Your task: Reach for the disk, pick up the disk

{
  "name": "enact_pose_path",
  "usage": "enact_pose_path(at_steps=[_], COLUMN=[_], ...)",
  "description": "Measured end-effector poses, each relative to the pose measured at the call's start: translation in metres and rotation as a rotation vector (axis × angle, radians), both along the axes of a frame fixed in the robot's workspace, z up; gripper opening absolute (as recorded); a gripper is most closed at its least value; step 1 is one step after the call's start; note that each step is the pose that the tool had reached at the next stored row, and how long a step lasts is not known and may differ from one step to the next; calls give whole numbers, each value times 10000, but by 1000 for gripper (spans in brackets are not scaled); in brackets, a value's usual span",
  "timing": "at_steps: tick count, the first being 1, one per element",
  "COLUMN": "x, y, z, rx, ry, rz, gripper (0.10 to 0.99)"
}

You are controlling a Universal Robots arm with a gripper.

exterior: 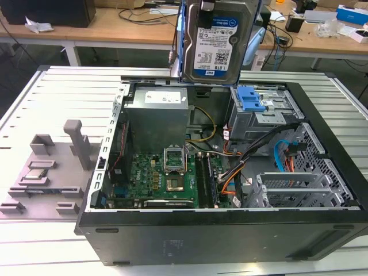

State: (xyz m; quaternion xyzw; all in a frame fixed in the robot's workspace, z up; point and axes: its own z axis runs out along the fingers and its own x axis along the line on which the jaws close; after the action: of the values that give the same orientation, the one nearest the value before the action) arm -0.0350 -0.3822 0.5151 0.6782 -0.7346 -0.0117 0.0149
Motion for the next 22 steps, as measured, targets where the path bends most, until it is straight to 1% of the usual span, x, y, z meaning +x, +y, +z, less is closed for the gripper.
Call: enact_pose_path(at_steps=[4, 5, 7, 12, 16, 19, 21, 22], x=[0, 0, 0, 0, 0, 0, 0, 0], y=[-59, -85, -109, -210, -262, -330, -354, -379], z=[0, 0, 0, 0, 0, 0, 0, 0], rx=[1, 1, 0, 1, 1, 1, 1, 1], ry=[0, 0, 0, 0, 0, 0, 0, 0], rz=[0, 0, 0, 0, 0, 0, 0, 0], gripper=[369, 369, 369, 369, 369, 369, 369, 369])
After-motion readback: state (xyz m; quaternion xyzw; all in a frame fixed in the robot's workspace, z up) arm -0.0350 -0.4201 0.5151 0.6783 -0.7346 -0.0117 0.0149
